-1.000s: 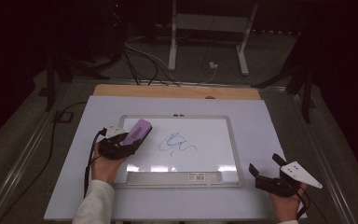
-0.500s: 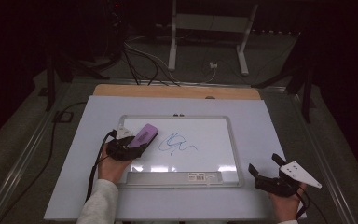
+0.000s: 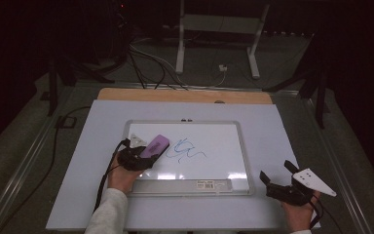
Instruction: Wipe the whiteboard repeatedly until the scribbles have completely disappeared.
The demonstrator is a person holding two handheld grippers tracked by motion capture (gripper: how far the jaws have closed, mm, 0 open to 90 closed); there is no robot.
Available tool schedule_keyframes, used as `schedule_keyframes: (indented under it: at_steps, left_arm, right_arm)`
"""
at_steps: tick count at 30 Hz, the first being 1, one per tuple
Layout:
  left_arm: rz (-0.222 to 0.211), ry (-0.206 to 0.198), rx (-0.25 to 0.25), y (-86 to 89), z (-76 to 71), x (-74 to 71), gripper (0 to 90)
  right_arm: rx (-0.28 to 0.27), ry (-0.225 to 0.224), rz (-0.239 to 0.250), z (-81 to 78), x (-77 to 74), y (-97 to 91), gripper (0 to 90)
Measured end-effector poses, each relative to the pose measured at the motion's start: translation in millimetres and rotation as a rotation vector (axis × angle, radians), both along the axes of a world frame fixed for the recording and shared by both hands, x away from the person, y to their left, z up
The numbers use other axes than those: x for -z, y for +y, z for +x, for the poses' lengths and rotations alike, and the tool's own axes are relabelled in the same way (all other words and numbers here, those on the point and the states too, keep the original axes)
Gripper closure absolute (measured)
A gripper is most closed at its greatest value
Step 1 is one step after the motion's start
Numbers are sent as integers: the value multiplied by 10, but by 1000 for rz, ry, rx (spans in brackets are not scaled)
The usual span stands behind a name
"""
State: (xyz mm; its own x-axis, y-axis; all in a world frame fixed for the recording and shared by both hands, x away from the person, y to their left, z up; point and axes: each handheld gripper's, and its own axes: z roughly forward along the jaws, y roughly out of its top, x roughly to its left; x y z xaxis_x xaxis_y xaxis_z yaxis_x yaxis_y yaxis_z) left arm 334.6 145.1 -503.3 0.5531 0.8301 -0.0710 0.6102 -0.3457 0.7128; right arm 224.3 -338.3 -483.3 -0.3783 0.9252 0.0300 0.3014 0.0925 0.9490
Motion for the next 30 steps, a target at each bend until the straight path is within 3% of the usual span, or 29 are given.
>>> schedule_keyframes:
  at_steps: [4, 7, 14, 17, 19, 26, 30]
  left_arm:
    - [-38, -20, -36, 13, 21, -46, 285]
    - [-60, -27, -51, 7, 56, -91, 261]
    - [-44, 6, -33, -114, 143, -52, 307]
    - [-24, 27, -36, -151, 161, -17, 409]
    - [-30, 39, -32, -154, 164, -20, 415]
    - [-20, 56, 29, -262, 110, -39, 420]
    - [-11, 54, 102, -400, 19, -44, 420]
  right_arm:
    - [0, 1, 0, 0, 0, -2, 6]
    - [-1, 2, 0, 2, 0, -2, 6]
    - [-1, 4, 3, 0, -2, -3, 6]
    - [1, 7, 6, 1, -2, -6, 6]
    - [0, 7, 7, 4, -1, -9, 6]
    - [-4, 9, 4, 5, -1, 2, 6]
    - [-4, 10, 4, 6, 0, 3, 6]
